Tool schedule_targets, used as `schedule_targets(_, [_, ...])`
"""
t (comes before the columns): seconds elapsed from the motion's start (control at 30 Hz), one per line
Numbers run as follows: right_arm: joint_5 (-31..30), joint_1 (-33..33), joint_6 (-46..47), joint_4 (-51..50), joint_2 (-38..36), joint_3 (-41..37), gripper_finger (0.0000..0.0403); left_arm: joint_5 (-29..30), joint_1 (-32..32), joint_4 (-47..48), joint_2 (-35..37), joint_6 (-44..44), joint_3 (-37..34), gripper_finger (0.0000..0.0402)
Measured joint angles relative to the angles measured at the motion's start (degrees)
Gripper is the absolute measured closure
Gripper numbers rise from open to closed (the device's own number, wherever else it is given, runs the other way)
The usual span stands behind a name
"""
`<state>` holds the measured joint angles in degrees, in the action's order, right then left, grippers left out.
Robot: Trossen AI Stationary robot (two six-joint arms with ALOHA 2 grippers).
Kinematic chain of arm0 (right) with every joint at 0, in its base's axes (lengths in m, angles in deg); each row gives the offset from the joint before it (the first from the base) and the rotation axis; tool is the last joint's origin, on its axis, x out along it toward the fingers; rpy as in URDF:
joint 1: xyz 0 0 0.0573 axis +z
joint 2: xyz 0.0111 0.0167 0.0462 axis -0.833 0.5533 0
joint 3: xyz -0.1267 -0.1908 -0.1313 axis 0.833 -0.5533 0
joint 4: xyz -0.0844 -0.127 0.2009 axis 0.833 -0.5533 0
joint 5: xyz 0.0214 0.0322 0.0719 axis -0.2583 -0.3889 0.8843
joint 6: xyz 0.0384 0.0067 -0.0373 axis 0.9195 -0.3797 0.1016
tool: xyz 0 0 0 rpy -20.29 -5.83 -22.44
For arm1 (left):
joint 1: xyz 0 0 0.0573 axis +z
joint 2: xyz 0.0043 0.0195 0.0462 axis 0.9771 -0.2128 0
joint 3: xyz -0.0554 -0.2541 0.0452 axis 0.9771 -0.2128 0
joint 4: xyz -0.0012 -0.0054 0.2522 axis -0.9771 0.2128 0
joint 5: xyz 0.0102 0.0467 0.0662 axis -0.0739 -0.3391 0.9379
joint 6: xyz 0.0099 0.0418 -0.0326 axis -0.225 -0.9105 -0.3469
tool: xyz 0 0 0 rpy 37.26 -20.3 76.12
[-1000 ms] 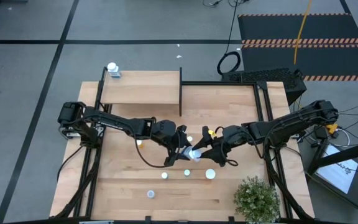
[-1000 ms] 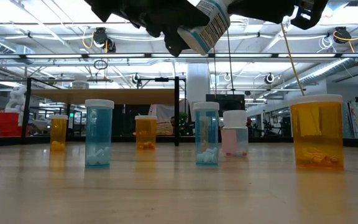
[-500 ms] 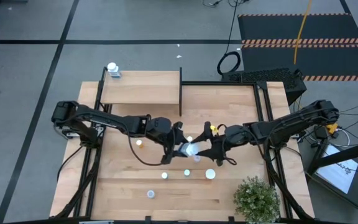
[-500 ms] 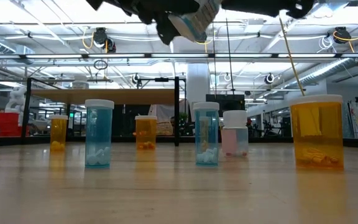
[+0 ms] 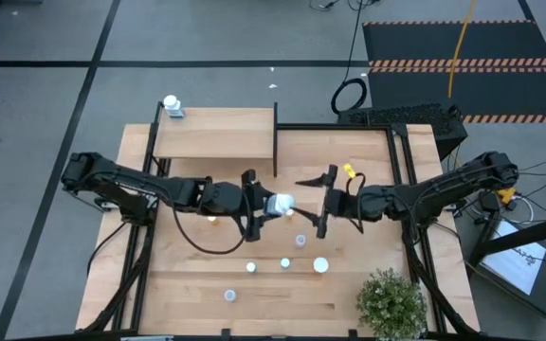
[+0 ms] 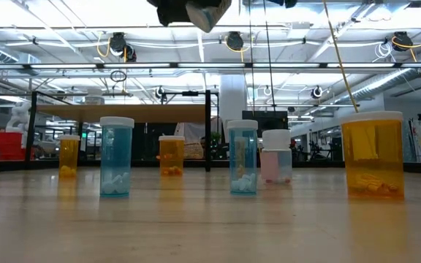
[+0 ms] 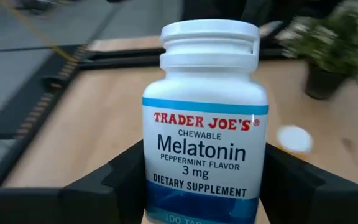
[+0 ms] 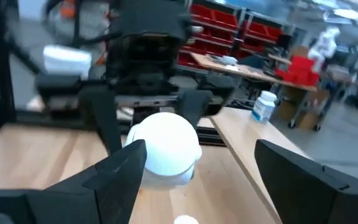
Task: Pick and place medicine bottles onto shelf by color
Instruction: Put the white pill bottle on the shelf aligned with the other white pill bottle
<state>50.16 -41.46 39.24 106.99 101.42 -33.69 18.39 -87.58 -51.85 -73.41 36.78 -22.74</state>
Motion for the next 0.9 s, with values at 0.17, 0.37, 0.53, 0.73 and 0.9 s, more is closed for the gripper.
schedule_targets(0.17, [0.41, -1.09, 4.96, 0.14, 0.62, -0.06, 0.0103, 8.67, -0.67, -6.95, -0.96, 0.54, 0.37, 0.0143])
schedule_targets(0.37, [0.52, -1.12, 4.08, 1.2, 1.2, -0.03, 0.0098, 15.33, -1.51, -12.04, -2.98, 1.55, 0.14, 0.0152])
schedule_targets(0.53, [-0.36, -1.27, 4.14, 3.24, 1.7, -0.17, 0.009, 16.75, -1.73, -17.01, -6.0, -0.97, 0.18, 0.0156])
schedule_targets(0.73, [0.86, -1.78, 3.57, 3.81, 1.68, -0.07, 0.009, 15.15, -2.1, -21.66, -9.96, -4.07, 0.07, 0.0144])
schedule_targets(0.9, [3.36, -1.86, 2.15, 3.57, 1.68, -0.07, 0.009, 15.34, -2.34, -22.75, -9.69, -5.49, 0.2, 0.0158])
